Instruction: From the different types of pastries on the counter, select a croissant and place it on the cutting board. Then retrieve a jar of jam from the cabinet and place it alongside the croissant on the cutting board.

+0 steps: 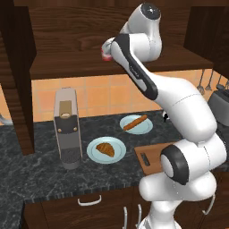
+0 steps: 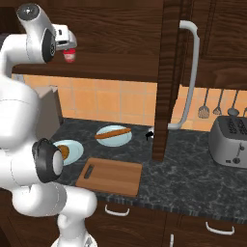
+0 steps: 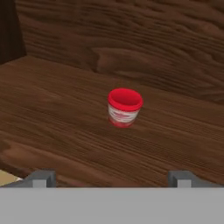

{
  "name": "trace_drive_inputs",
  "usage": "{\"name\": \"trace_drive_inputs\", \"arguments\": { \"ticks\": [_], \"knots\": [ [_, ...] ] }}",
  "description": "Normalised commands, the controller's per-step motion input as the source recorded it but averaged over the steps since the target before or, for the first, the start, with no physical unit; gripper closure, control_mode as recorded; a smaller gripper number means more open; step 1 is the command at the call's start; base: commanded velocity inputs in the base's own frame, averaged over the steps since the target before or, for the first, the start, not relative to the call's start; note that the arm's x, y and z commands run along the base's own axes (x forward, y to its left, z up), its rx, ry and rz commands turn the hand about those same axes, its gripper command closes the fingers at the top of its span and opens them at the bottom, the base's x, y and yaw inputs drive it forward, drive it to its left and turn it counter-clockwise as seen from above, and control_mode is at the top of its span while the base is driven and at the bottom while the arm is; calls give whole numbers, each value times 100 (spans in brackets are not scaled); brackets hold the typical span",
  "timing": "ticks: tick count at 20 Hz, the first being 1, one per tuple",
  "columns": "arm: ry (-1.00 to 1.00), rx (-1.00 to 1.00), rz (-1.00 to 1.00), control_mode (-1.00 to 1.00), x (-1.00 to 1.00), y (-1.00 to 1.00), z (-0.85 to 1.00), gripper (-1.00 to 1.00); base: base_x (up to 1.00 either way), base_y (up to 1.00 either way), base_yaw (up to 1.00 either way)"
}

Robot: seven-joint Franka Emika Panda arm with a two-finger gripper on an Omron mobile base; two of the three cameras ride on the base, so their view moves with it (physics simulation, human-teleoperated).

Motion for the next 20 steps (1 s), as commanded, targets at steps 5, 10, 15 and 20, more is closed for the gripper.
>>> {"name": "trace_drive_inputs", "arguments": {
  "ticks": [5, 10, 15, 20],
  "knots": [
    [-5, 0, 0, -100, 39, 4, -24, -100, 0, 0, 0],
    [-11, 0, 0, -100, 43, 7, -11, -100, 0, 0, 0],
    [-16, 0, 0, -100, 56, 14, 0, -100, 0, 0, 0],
    [5, 5, 0, -100, 12, 1, 0, -100, 0, 0, 0]
  ]
}}
